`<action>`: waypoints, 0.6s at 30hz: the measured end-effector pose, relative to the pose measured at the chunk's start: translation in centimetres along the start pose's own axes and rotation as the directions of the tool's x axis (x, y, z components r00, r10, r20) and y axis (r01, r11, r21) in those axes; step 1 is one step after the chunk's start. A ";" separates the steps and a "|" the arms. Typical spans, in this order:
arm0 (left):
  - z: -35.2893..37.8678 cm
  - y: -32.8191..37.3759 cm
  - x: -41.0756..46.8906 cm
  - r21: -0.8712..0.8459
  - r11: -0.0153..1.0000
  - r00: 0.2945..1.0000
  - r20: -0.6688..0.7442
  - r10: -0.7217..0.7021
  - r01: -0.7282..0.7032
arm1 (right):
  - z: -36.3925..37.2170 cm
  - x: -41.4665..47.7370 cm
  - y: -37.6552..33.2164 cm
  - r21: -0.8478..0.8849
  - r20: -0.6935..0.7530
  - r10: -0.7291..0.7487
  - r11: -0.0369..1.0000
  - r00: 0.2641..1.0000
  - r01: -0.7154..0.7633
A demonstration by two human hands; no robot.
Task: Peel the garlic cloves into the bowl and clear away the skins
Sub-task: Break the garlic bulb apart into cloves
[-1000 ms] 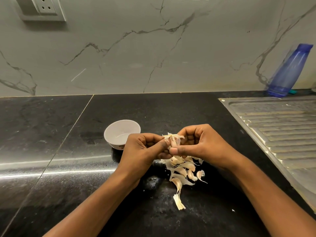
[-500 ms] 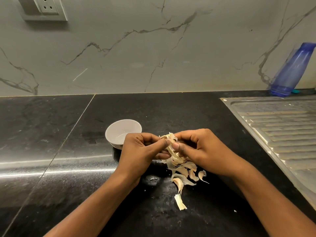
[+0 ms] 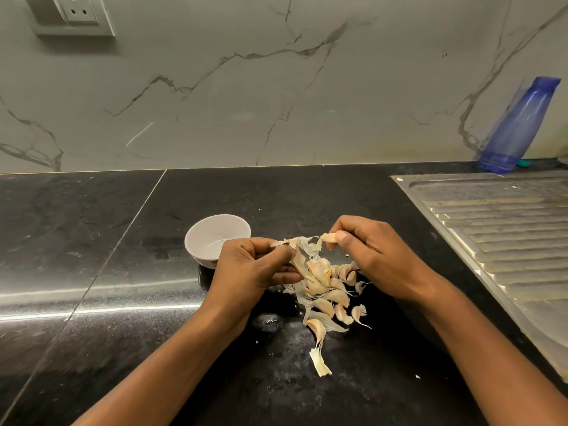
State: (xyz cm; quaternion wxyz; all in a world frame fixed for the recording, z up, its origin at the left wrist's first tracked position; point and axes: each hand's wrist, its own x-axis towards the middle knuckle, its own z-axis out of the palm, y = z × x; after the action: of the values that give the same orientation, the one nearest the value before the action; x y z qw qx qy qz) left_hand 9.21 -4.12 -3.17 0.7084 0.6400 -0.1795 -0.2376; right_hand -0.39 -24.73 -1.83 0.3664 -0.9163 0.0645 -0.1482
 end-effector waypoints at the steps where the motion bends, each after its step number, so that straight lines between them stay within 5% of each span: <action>1: 0.0 0.0 0.0 -0.014 1.000 1.000 0.005 -0.001 0.001 | -0.2 0.0 0.2 -0.020 -0.011 0.015 1.000 1.000 -0.015; 7: 0.2 -0.3 0.0 -0.062 0.998 1.000 0.023 -0.009 0.011 | -0.3 -0.1 0.5 -0.065 0.084 0.016 0.998 0.996 -0.011; 11: 0.1 -0.5 0.0 -0.057 0.998 0.999 0.053 0.008 -0.005 | -0.2 -0.2 0.4 -0.044 0.023 -0.016 0.999 1.000 0.017; 18: 0.3 -0.5 -0.2 -0.013 0.999 0.989 0.141 0.053 -0.052 | 1.3 -0.2 -1.3 0.333 0.110 -0.011 0.943 0.994 -0.026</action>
State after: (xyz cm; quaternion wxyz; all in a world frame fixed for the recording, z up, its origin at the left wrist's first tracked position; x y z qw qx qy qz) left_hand 8.81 -4.29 -3.62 0.7028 0.6133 -0.2450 -0.2646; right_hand -0.16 -22.90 -1.84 0.5199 -0.8475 0.0217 -0.1049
